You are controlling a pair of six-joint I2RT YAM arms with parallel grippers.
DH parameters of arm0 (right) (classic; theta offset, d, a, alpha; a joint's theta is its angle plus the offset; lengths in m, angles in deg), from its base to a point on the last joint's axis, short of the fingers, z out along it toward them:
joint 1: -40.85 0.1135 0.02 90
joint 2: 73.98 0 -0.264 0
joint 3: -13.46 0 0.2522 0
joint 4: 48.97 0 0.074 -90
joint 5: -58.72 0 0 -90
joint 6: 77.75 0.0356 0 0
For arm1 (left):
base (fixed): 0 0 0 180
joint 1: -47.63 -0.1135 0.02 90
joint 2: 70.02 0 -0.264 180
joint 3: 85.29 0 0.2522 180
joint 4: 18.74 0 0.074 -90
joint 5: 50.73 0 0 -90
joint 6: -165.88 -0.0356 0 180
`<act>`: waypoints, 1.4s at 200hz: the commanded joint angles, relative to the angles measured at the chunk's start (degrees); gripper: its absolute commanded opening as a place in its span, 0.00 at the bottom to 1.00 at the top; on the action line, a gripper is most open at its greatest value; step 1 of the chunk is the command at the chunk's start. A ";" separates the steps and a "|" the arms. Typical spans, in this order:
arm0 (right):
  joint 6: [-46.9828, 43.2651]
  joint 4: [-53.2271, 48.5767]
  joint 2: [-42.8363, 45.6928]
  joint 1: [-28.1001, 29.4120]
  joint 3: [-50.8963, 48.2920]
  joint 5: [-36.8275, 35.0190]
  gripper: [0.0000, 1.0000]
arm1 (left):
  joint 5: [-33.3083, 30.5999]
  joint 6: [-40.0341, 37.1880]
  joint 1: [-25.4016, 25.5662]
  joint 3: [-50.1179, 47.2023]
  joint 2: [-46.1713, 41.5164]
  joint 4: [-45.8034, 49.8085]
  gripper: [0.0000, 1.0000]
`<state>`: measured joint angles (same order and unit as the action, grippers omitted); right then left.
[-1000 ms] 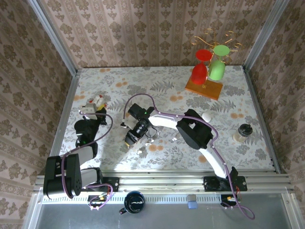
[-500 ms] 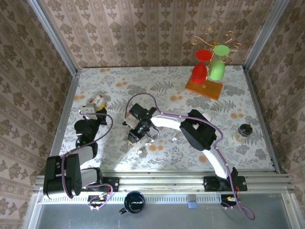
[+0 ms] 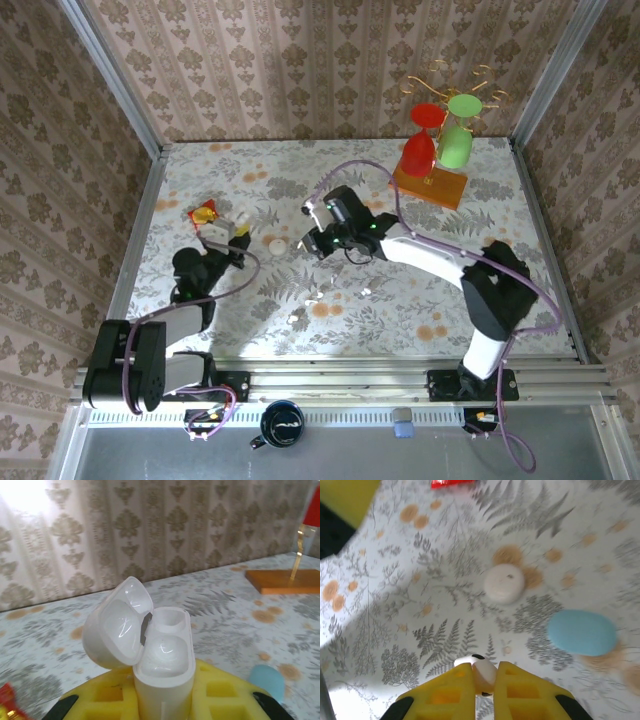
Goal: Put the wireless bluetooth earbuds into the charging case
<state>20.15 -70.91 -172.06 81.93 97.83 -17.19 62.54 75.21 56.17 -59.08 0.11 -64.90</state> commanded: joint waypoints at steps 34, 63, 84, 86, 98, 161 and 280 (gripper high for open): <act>-9.18 6.88 9.88 1.80 -4.45 -8.74 0.13 | 3.44 -5.56 8.53 4.01 -0.87 5.57 0.00; -14.50 8.39 11.70 4.26 -5.12 -11.63 0.13 | 6.08 -5.75 11.88 5.34 -0.96 7.44 0.00; -16.55 9.48 11.76 5.60 -4.87 -12.16 0.13 | 7.24 -6.97 13.70 6.22 -1.04 9.38 0.00; -16.77 9.61 11.71 5.68 -4.87 -12.16 0.12 | 7.41 -7.07 13.79 6.26 -1.07 9.56 0.00; -17.62 9.86 11.32 6.24 -4.35 -12.02 0.13 | 8.52 -7.22 14.35 6.54 -1.23 10.11 0.00; -21.39 7.76 8.88 7.41 -1.68 -11.98 0.12 | 12.41 -6.61 14.82 6.45 -1.66 9.21 0.00; -22.40 5.97 6.05 7.87 -0.08 -9.12 0.11 | 14.00 -4.74 15.08 6.79 -2.80 9.98 0.00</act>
<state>-1.14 -63.64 -164.98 89.15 95.73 -27.84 75.35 68.83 70.88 -54.18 -1.31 -54.19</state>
